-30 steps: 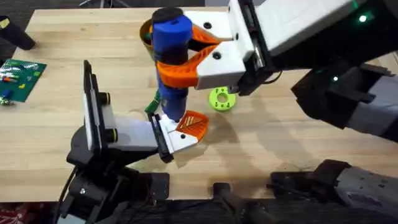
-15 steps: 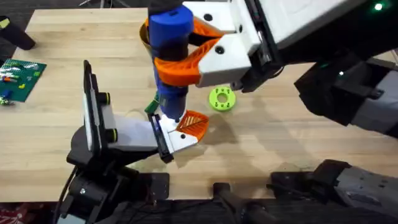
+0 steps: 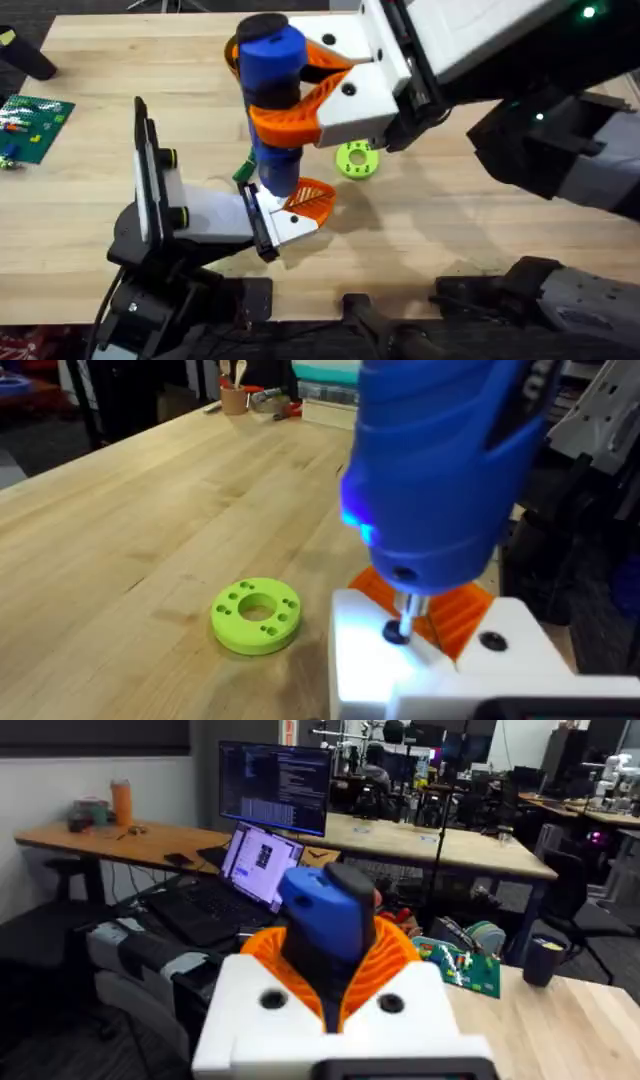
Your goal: Pick up the gripper from the table and insert it into the empty holder that is missing its gripper. Then pick up a screw, insert it into the mounting hole, and use the screwdriver to tighten it. Finally, clean up the table by picking up the vegetable and placing it into the bucket.
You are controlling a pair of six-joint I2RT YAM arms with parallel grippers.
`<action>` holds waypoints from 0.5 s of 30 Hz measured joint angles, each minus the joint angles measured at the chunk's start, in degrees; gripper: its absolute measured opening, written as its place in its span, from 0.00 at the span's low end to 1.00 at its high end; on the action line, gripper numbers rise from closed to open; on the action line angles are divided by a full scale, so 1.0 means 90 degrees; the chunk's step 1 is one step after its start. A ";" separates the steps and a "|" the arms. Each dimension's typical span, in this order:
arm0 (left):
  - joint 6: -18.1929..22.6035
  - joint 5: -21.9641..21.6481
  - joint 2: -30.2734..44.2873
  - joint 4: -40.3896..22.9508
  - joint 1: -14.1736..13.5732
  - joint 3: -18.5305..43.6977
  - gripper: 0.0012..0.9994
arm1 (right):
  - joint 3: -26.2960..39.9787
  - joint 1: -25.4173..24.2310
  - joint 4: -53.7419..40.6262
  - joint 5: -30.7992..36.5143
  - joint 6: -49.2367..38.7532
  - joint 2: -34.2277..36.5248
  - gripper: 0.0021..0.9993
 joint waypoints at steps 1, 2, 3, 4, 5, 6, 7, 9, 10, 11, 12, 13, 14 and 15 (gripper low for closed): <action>0.0000 0.0000 -0.0002 0.0000 0.0000 0.0000 0.02 | 0.0000 -0.0005 0.0003 -0.0007 0.0000 0.0000 0.05; 0.0000 0.0000 -0.0001 0.0000 0.0000 0.0000 0.02 | 0.0001 -0.0005 0.0006 -0.0011 0.0000 0.0000 0.05; 0.0001 -0.0001 0.0001 0.0000 0.0000 0.0000 0.02 | 0.0002 -0.0005 0.0004 -0.0016 0.0000 0.0000 0.05; 0.0002 -0.0002 0.0000 0.0000 0.0000 0.0000 0.02 | 0.0002 -0.0007 0.0002 -0.0026 0.0000 0.0000 0.05; 0.0002 0.0000 -0.0002 0.0000 0.0000 0.0000 0.02 | 0.0002 -0.0013 0.0004 -0.0030 0.0000 0.0000 0.05; 0.0001 0.0000 -0.0001 0.0000 0.0000 0.0000 0.02 | 0.0002 -0.0015 0.0004 -0.0030 0.0000 0.0000 0.05; 0.0002 -0.0001 0.0000 0.0000 0.0000 0.0000 0.02 | 0.0002 -0.0016 0.0004 -0.0030 0.0000 0.0000 0.05; 0.0001 0.0000 0.0001 0.0000 0.0000 0.0000 0.02 | 0.0002 -0.0018 0.0004 -0.0030 0.0000 -0.0001 0.05; 0.0002 0.0000 0.0001 0.0000 0.0000 0.0000 0.02 | 0.0002 -0.0018 0.0004 -0.0034 0.0000 -0.0002 0.05; 0.0000 0.0000 0.0001 0.0000 0.0000 0.0000 0.02 | 0.0002 -0.0018 0.0004 -0.0044 0.0000 0.0000 0.05; 0.0000 0.0000 0.0001 0.0000 0.0000 0.0000 0.02 | 0.0002 -0.0018 0.0002 -0.0053 0.0000 0.0000 0.05; 0.0000 0.0000 0.0000 0.0000 0.0000 0.0000 0.02 | 0.0002 -0.0018 0.0002 -0.0056 0.0000 0.0000 0.05; 0.0001 0.0000 -0.0002 0.0000 0.0000 0.0000 0.02 | 0.0002 -0.0020 0.0004 -0.0058 0.0000 0.0000 0.05; 0.0002 0.0000 -0.0002 0.0000 0.0000 0.0000 0.02 | 0.0002 -0.0030 0.0004 -0.0065 0.0000 0.0000 0.05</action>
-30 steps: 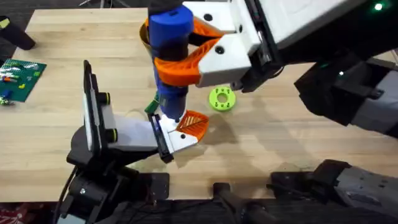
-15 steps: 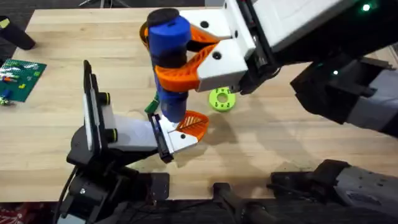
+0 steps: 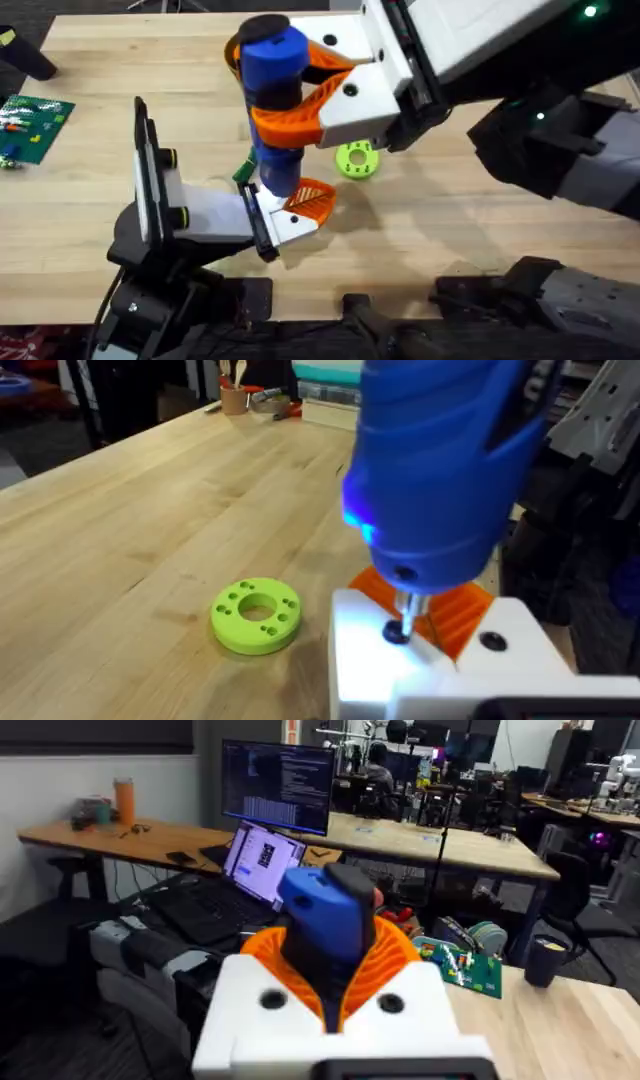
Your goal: Pick up the gripper from the table and insert it into the empty holder that is missing its gripper. Then pick up a screw, insert it into the mounting hole, and use the screwdriver to tighten it. Finally, clean up the table by picking up the vegetable and placing it into the bucket.
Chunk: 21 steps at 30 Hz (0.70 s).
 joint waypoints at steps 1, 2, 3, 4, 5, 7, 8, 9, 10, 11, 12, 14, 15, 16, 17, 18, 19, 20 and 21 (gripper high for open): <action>-0.0002 -0.0002 0.0000 0.0000 0.0000 0.0000 0.02 | 0.0000 -0.0005 -0.0001 -0.0007 0.0000 0.0000 0.05; 0.0000 0.0000 0.0000 0.0000 0.0000 0.0000 0.02 | 0.0000 -0.0017 -0.0002 -0.0009 0.0000 0.0000 0.05; -0.0002 0.0000 0.0002 0.0000 0.0000 0.0000 0.02 | -0.0002 -0.0033 0.0000 -0.0013 0.0000 0.0000 0.05; -0.0002 0.0000 0.0000 0.0000 0.0000 0.0000 0.02 | 0.0000 -0.0048 0.0000 -0.0013 -0.0002 0.0000 0.05; 0.0000 0.0000 0.0000 0.0000 0.0000 0.0000 0.02 | 0.0000 -0.0062 0.0000 -0.0013 0.0000 0.0000 0.05; -0.0001 -0.0001 0.0002 0.0000 0.0000 0.0000 0.02 | -0.0002 -0.0082 0.0000 -0.0013 0.0000 0.0000 0.05; 0.0000 0.0000 0.0000 0.0000 0.0000 0.0000 0.02 | -0.0001 -0.0082 0.0000 -0.0011 -0.0001 0.0000 0.05; -0.0002 0.0000 0.0000 0.0000 0.0000 0.0000 0.02 | -0.0002 -0.0082 0.0000 -0.0011 -0.0002 0.0000 0.05; -0.0002 0.0000 0.0000 0.0000 0.0000 0.0000 0.02 | 0.0000 -0.0082 0.0000 -0.0013 0.0000 0.0000 0.05; 0.0000 -0.0002 0.0000 0.0000 0.0000 0.0000 0.02 | 0.0000 -0.0082 0.0000 -0.0011 -0.0002 0.0000 0.05; -0.0002 0.0000 0.0000 0.0000 0.0000 0.0000 0.02 | 0.0000 -0.0082 0.0000 -0.0013 0.0000 0.0000 0.05; -0.0002 0.0000 0.0000 0.0000 0.0000 0.0000 0.02 | 0.0000 -0.0082 0.0000 -0.0013 0.0000 0.0000 0.05; 0.0000 0.0000 0.0001 0.0000 0.0000 0.0000 0.02 | 0.0000 -0.0082 0.0000 -0.0013 0.0000 0.0000 0.05; -0.0002 0.0000 0.0002 0.0000 0.0000 0.0000 0.02 | 0.0000 -0.0082 0.0000 -0.0013 0.0000 0.0000 0.05; -0.0002 0.0000 0.0002 0.0000 0.0000 0.0000 0.02 | 0.0000 -0.0082 0.0000 -0.0013 0.0000 0.0000 0.05; -0.0002 0.0000 0.0000 0.0000 0.0000 0.0000 0.02 | -0.0002 -0.0082 0.0000 -0.0013 0.0000 0.0000 0.05; -0.0002 0.0000 0.0002 0.0000 0.0000 0.0000 0.02 | 0.0000 -0.0082 0.0000 -0.0013 0.0000 0.0000 0.05; -0.0002 0.0000 0.0000 0.0000 0.0000 0.0000 0.02 | 0.0000 -0.0082 0.0000 -0.0013 0.0000 0.0000 0.05; -0.0002 0.0000 0.0000 0.0000 0.0000 0.0000 0.02 | 0.0000 -0.0082 0.0000 -0.0011 0.0000 0.0000 0.05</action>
